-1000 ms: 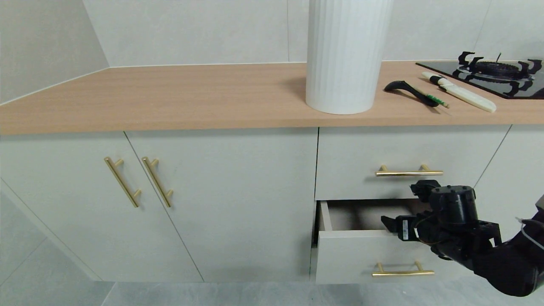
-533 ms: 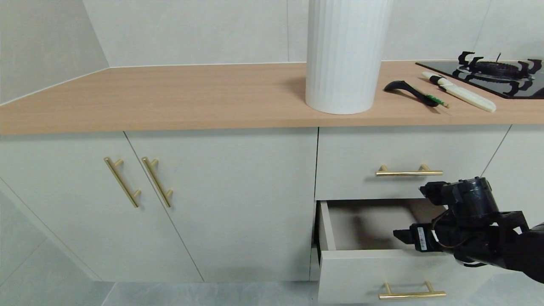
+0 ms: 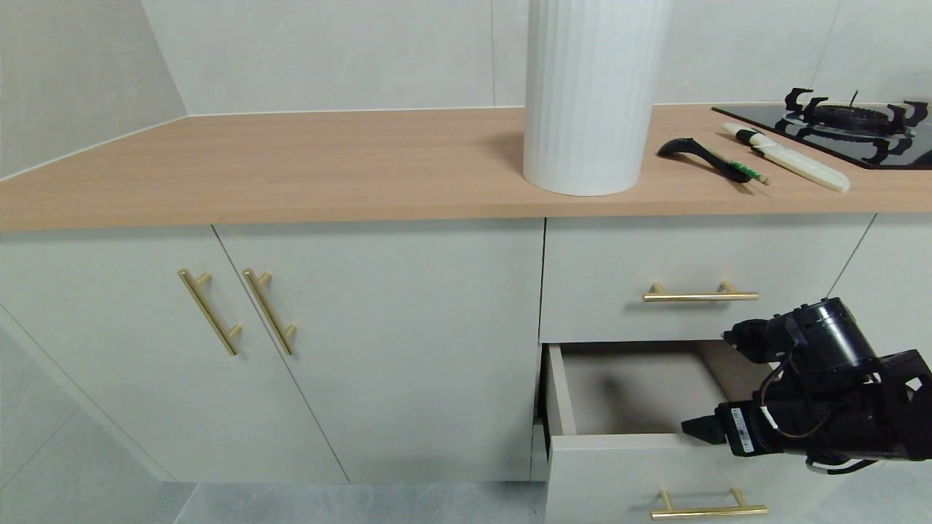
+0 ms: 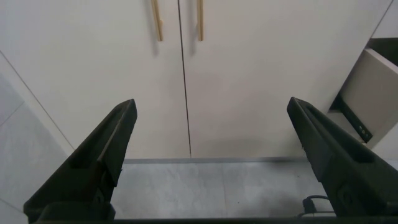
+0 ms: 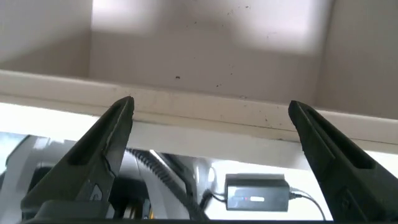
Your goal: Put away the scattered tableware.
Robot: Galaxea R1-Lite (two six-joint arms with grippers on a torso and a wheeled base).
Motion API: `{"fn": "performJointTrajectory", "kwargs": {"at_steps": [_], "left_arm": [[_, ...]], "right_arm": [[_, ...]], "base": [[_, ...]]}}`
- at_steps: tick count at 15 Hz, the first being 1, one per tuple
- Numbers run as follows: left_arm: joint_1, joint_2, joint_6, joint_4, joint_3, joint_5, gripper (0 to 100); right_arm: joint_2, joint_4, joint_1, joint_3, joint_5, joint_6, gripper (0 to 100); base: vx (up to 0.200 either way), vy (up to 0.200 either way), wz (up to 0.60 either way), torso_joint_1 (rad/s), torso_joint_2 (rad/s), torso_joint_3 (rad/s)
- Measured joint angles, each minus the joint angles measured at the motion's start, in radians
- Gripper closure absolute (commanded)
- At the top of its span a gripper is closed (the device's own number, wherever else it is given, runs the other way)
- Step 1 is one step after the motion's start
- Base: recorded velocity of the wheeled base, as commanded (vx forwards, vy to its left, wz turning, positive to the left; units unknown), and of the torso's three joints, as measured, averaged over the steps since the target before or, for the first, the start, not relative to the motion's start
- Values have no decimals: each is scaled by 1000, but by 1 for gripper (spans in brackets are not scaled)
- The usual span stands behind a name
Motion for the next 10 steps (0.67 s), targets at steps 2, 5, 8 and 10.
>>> {"fn": "performJointTrajectory", "kwargs": {"at_steps": [2, 5, 8, 10], "left_arm": [[0, 0, 0, 0, 0, 0, 0], [0, 0, 0, 0, 0, 0, 0], [0, 0, 0, 0, 0, 0, 0], [0, 0, 0, 0, 0, 0, 0]], "right_arm": [[-5, 38, 11, -1, 0, -2, 0], [-7, 94, 17, -1, 2, -28, 0], [-9, 157, 24, -5, 1, -44, 0], [-14, 237, 34, -20, 2, -52, 0]], "base": [[0, 0, 0, 0, 0, 0], [0, 0, 0, 0, 0, 0], [0, 0, 0, 0, 0, 0], [0, 0, 0, 0, 0, 0]]}}
